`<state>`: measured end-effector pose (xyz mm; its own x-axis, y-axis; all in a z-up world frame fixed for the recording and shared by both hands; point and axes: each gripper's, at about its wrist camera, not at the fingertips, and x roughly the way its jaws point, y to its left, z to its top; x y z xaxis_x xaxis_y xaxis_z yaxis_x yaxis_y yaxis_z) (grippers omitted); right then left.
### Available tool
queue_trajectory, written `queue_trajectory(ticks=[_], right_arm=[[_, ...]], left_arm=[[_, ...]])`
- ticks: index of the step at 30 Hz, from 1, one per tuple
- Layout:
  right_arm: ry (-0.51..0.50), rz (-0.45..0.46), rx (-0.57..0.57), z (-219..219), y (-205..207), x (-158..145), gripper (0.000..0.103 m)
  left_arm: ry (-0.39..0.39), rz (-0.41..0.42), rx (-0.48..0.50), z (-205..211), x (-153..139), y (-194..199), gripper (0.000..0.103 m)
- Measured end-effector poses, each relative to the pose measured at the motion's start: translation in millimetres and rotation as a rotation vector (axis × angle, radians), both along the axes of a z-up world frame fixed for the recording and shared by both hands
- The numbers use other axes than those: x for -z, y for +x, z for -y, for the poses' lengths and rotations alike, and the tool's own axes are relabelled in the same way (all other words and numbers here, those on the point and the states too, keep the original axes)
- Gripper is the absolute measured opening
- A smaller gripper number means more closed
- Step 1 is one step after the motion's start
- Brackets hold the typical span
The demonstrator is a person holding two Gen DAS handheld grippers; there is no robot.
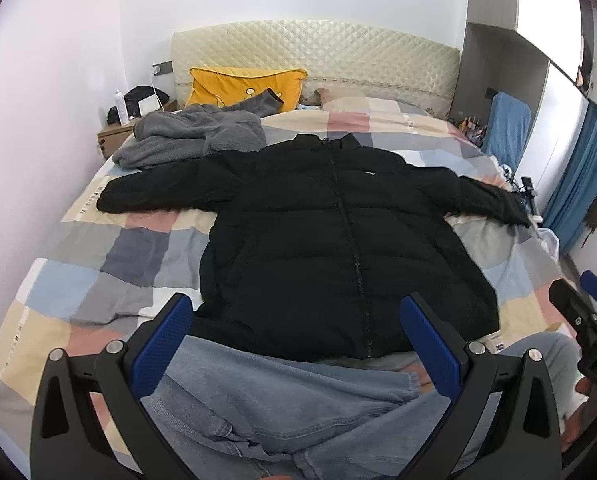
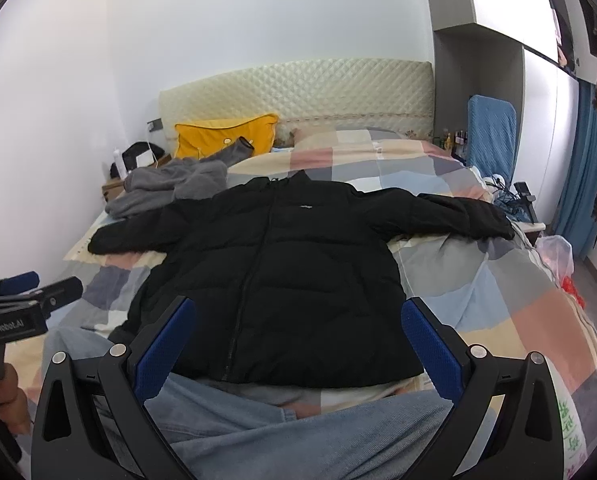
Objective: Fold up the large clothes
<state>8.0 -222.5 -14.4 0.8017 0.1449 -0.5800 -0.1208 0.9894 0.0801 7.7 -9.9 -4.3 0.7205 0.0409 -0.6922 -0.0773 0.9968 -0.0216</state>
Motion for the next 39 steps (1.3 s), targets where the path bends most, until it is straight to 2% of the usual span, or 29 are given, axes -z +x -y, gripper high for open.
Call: queue_trajectory(ticks=[3, 9, 14, 19, 23, 34, 39], right_arm=[[-0.03, -0.002, -0.007, -3.6, 6.9, 12.6, 0.103], [-0.052, -0.011, -0.015, -7.8, 11.5, 29.7, 0.103], [-0.034, -0.03, -0.011, -6.5, 14.1, 29.8, 0.103], [-0.031, -0.021, -0.007, -6.8, 13.4, 29.5, 0.103], [-0.04, -0.014, 0.0, -4.9, 12.8, 27.2, 0.103], [-0.062, 0.005, 0.034, 5.6, 8.7, 21.4, 0.103], [-0.066, 0.009, 0.031, 7.6, 8.6, 18.1, 0.103]], left_arm=[[-0.016, 0.001, -0.003, -3.1, 8.6, 6.5, 0.103], [0.035, -0.004, -0.015, -5.1, 28.2, 14.7, 0.103], [0.0, -0.048, 0.002, -5.5, 35.7, 20.7, 0.103], [-0.025, -0.038, 0.01, 0.4, 30.7, 21.3, 0.103], [-0.009, -0.033, 0.006, 5.4, 27.2, 21.5, 0.103], [-0.025, -0.04, 0.006, 3.2, 24.2, 20.2, 0.103], [0.003, -0.037, 0.003, 7.7, 19.0, 19.6, 0.103]])
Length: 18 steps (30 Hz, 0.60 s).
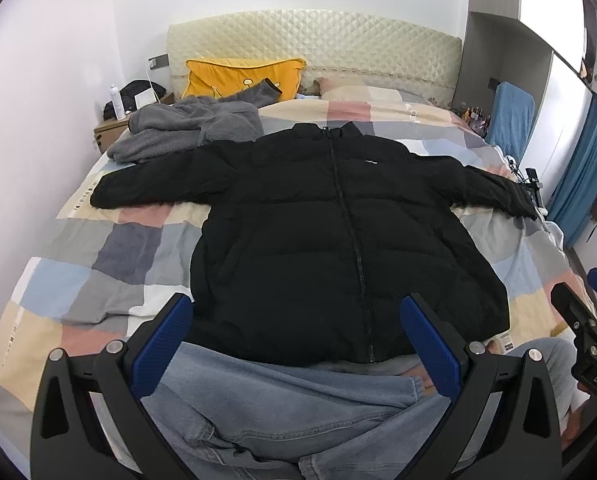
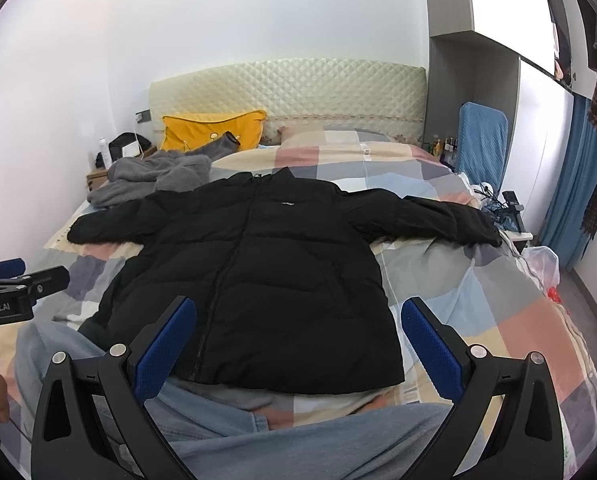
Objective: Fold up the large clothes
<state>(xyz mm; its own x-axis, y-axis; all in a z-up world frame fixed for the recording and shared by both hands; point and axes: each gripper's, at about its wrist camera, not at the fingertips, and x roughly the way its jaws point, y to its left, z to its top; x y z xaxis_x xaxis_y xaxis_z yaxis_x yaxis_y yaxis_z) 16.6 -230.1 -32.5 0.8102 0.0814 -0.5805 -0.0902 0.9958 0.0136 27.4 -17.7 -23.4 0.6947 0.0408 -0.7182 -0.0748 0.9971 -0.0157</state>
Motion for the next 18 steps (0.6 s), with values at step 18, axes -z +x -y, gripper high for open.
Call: queue_trajectory(ticks=[18], right_arm=[[0.013, 0.001, 0.017, 9.7, 28.6, -5.1, 0.103]], left_arm=[[-0.017, -0.017, 0.032, 8.3, -4.7, 25.1, 0.103]])
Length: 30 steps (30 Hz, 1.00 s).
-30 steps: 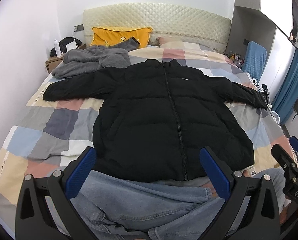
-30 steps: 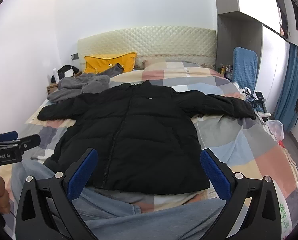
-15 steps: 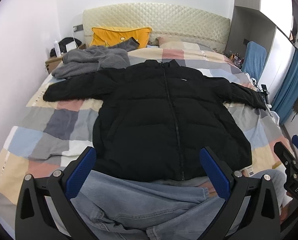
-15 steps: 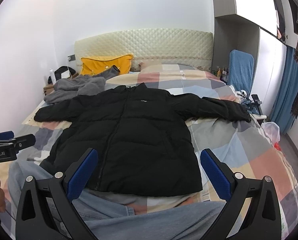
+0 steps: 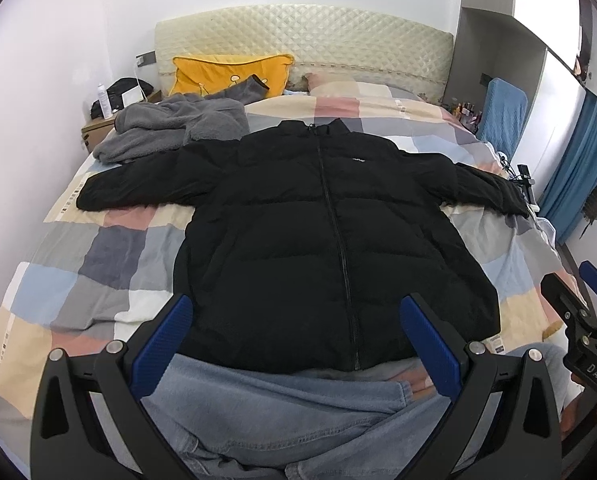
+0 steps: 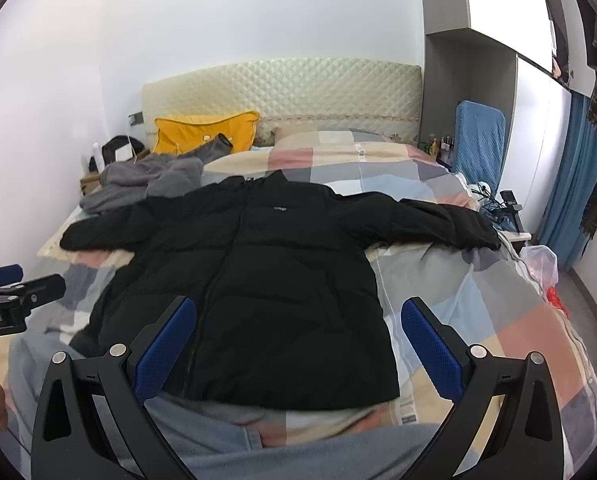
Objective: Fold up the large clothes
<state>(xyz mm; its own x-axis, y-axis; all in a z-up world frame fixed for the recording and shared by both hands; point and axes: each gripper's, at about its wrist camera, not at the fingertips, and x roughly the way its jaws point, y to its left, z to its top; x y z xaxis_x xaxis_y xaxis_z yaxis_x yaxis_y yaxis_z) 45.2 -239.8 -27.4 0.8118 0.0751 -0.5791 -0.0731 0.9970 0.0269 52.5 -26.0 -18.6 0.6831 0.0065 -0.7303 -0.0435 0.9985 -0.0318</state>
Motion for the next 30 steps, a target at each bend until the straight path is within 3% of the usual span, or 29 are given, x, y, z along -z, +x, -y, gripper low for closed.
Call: queue_trajectory(ticks=[5, 10, 16, 21, 26, 30], right_arm=[[0.003, 0.033, 0.005, 1.0, 18.8, -9.0, 0.103], [-0.028, 0.077, 0.021, 1.8, 37.8, -21.0, 0.103], [0.007, 0.122, 0.065, 24.3, 65.6, -39.8, 0.103], [-0.005, 0.18, 0.106, 46.7, 86.1, -50.6, 0.103], [-0.023, 0.18, 0.129, 67.5, 117.6, -43.8, 0.103], [-0.04, 0.167, 0.133, 77.5, 147.6, -31.0, 0.103]], left_arm=[[-0.018, 0.055, -0.009, -3.0, -15.1, 11.2, 0.103], [-0.041, 0.127, 0.045, 4.7, -33.9, 26.5, 0.103], [-0.045, 0.17, 0.161, 23.2, -61.3, 67.9, 0.103], [-0.112, 0.258, 0.165, 27.6, -97.8, 107.1, 0.103], [-0.175, 0.248, 0.194, 31.6, -97.3, 140.2, 0.103], [-0.135, 0.255, 0.169, 32.9, -81.1, 158.8, 0.103]])
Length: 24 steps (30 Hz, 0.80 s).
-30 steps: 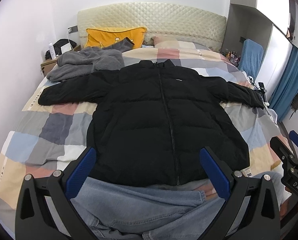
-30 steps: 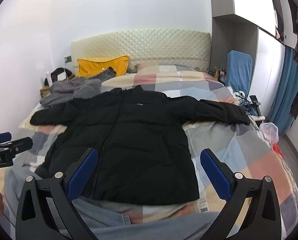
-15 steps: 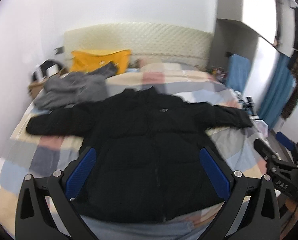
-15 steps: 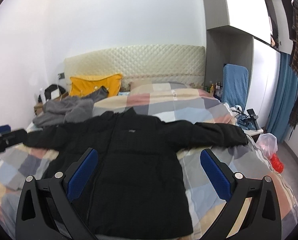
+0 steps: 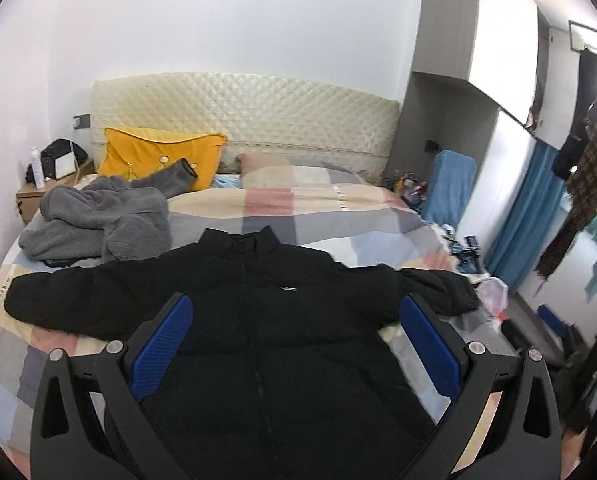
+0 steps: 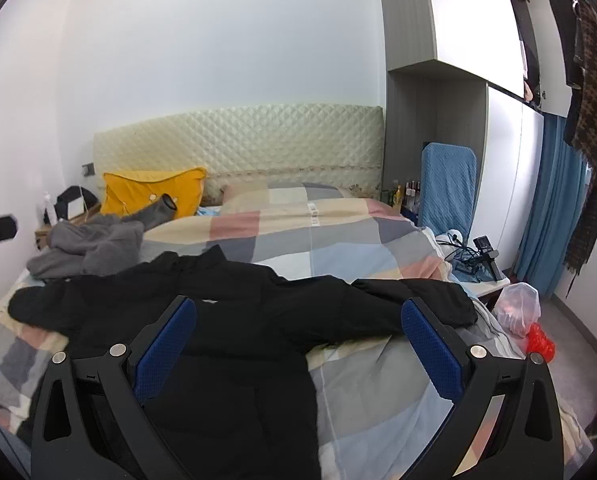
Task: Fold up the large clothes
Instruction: 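Reach the right gripper to a jacket sleeve cuff and grasp it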
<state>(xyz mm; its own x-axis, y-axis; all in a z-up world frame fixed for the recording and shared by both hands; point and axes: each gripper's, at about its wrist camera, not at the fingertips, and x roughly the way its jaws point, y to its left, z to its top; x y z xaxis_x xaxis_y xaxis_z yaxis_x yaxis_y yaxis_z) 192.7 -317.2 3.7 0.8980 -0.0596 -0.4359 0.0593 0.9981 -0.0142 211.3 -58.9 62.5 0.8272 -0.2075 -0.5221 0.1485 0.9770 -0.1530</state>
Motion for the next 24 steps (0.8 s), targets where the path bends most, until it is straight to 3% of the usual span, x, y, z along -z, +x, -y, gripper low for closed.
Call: queue_trajectory(ticks=[5, 8, 11, 15, 20, 22, 24], right_arm=[[0.063, 0.035, 0.027, 21.0, 35.9, 17.0, 0.103], [0.057, 0.037, 0.071, 33.6, 60.4, 33.8, 0.103], [0.061, 0.028, 0.076, 47.3, 80.5, 52.9, 0.103], [0.233, -0.015, 0.05, 88.0, 91.9, 83.7, 0.103], [0.435, -0.083, 0.151, 164.5, 118.0, 122.4, 0.101], [0.495, -0.148, 0.228, 198.3, 136.4, 150.6, 0.087], [0.543, -0.202, 0.28, 229.7, 149.8, 180.2, 0.082]], left_arm=[[0.081, 0.025, -0.044, -12.5, 38.1, 17.8, 0.103], [0.151, 0.004, -0.052, -18.4, 66.4, 25.4, 0.103], [0.17, -0.035, -0.052, -29.0, 95.0, 33.1, 0.103], [0.156, -0.071, -0.107, -48.8, 128.6, 41.6, 0.103], [0.157, -0.045, -0.209, -71.7, 171.0, 43.6, 0.103], [0.197, -0.045, -0.244, -75.8, 186.9, 49.6, 0.103], [0.217, -0.048, -0.268, -80.3, 195.3, 53.6, 0.103]])
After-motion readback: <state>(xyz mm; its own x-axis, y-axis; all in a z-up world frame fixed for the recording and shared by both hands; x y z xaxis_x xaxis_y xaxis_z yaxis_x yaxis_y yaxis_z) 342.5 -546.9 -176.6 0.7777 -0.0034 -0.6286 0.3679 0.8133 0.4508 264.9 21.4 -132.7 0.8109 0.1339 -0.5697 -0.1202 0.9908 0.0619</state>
